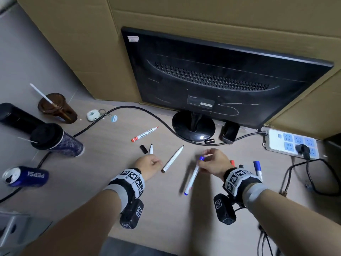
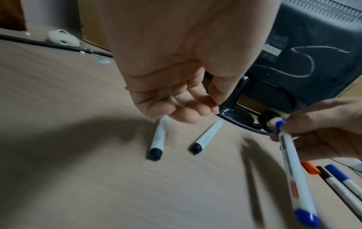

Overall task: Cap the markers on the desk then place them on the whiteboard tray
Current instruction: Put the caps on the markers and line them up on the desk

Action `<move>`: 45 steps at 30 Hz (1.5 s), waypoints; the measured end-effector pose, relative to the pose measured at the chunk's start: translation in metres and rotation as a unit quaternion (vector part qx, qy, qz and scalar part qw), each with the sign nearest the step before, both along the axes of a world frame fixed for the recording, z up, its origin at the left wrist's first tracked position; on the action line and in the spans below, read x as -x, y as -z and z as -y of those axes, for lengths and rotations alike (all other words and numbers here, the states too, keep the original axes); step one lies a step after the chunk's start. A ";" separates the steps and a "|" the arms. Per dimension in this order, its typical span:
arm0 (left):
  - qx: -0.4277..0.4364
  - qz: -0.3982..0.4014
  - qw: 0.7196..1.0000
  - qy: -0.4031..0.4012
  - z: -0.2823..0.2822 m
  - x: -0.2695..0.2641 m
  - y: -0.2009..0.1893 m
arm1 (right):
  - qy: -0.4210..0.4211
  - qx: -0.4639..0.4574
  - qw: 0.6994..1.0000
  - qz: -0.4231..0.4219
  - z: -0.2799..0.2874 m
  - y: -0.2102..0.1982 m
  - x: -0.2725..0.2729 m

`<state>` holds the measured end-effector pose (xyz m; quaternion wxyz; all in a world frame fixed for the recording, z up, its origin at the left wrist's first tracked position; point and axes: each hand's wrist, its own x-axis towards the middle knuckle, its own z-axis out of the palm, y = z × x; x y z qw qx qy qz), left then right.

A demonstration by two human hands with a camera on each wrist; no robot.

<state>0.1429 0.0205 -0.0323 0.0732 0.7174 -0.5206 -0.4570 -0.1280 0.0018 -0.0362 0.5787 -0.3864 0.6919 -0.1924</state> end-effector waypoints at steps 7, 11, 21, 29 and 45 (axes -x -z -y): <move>-0.003 0.047 0.999 -0.011 0.009 -0.025 0.009 | -0.102 0.066 0.969 -0.217 -0.001 0.032 -0.023; -0.011 0.079 0.997 -0.008 0.019 -0.034 0.007 | -0.108 0.075 0.957 -0.257 0.004 0.030 -0.029; -0.012 0.075 0.996 -0.042 0.027 -0.070 0.012 | -0.168 0.040 0.942 -0.289 0.037 0.013 -0.085; 0.013 0.055 0.996 -0.063 0.035 -0.084 0.032 | -0.124 -0.045 0.964 -0.231 0.044 0.020 -0.100; 0.036 0.044 0.998 0.019 0.055 -0.072 0.037 | -0.065 -0.081 0.993 -0.047 0.031 0.011 -0.080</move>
